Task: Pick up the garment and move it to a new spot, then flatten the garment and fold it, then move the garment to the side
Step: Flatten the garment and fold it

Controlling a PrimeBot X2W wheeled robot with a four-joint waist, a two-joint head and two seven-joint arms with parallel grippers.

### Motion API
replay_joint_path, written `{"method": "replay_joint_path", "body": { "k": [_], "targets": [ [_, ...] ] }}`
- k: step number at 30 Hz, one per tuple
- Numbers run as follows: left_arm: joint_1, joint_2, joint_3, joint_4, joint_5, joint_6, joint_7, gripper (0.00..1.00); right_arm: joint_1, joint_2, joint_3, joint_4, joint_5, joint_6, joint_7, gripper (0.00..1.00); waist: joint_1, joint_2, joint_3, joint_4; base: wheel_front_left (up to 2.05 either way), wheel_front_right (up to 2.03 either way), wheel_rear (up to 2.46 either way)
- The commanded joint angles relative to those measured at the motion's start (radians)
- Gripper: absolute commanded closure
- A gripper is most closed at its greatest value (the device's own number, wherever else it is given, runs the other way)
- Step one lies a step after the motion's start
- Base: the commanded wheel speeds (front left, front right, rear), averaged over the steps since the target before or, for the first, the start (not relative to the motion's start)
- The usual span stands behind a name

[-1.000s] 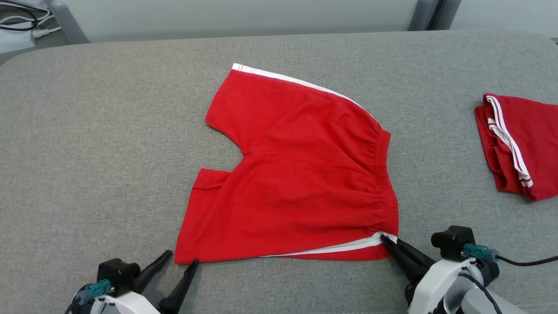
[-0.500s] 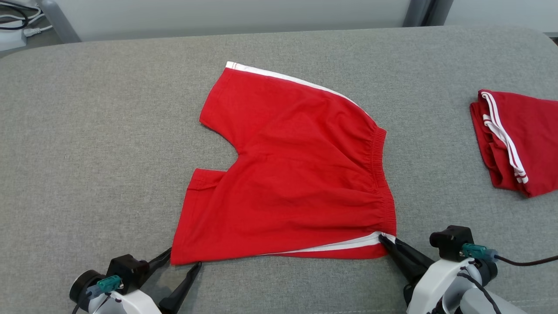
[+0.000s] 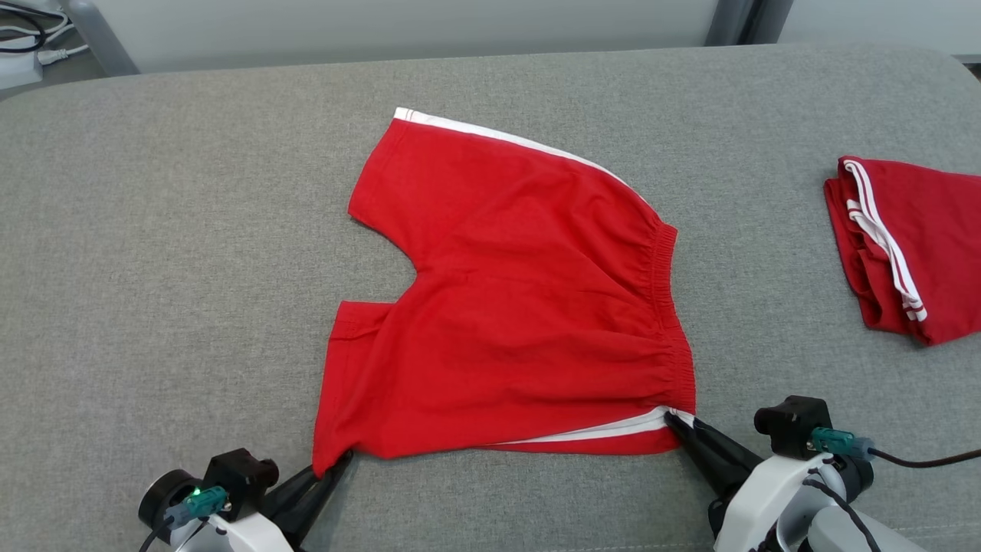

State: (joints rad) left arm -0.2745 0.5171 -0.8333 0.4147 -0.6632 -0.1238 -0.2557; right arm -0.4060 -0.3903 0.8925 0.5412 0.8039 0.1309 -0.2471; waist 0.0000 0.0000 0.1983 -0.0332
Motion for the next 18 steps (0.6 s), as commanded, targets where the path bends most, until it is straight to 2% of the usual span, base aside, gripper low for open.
{"method": "replay_joint_path", "body": {
  "k": [1, 4, 8, 14, 18],
  "targets": [
    [-0.037, 0.038, 0.026, -0.018, -0.008, -0.007, -0.006, 1.0, -0.009, -0.016, 0.009, -0.013, -0.001, 0.0, -0.015, 1.0, 0.0, 0.0, 0.0, 0.001, 0.0, 0.0, 0.0],
    [-0.044, 0.055, -0.002, -0.027, -0.03, -0.007, -0.006, 1.0, -0.016, -0.023, 0.018, -0.018, 0.0, 0.0, -0.015, 1.0, 0.0, 0.0, 0.002, 0.004, 0.0, 0.0, 0.0],
    [-0.061, 0.103, -0.103, -0.053, -0.121, -0.007, -0.006, 1.0, -0.03, -0.047, 0.065, -0.055, 0.029, 0.0, -0.012, 1.0, 0.0, 0.0, 0.001, 0.007, 0.0, 0.0, 0.0],
    [-0.134, 0.235, -0.312, -0.135, -0.305, -0.007, 0.022, 1.0, -0.068, -0.15, 0.164, -0.159, 0.105, 0.0, 0.049, 1.0, 0.0, 0.0, -0.004, 0.012, 0.0, 0.0, 0.0],
    [-0.192, 0.296, -0.399, -0.206, -0.392, -0.007, 0.068, 1.0, -0.083, -0.215, 0.22, -0.227, 0.168, 0.0, 0.107, 1.0, 0.0, 0.0, -0.011, 0.015, 0.0, 0.0, 0.0]
  ]
}}
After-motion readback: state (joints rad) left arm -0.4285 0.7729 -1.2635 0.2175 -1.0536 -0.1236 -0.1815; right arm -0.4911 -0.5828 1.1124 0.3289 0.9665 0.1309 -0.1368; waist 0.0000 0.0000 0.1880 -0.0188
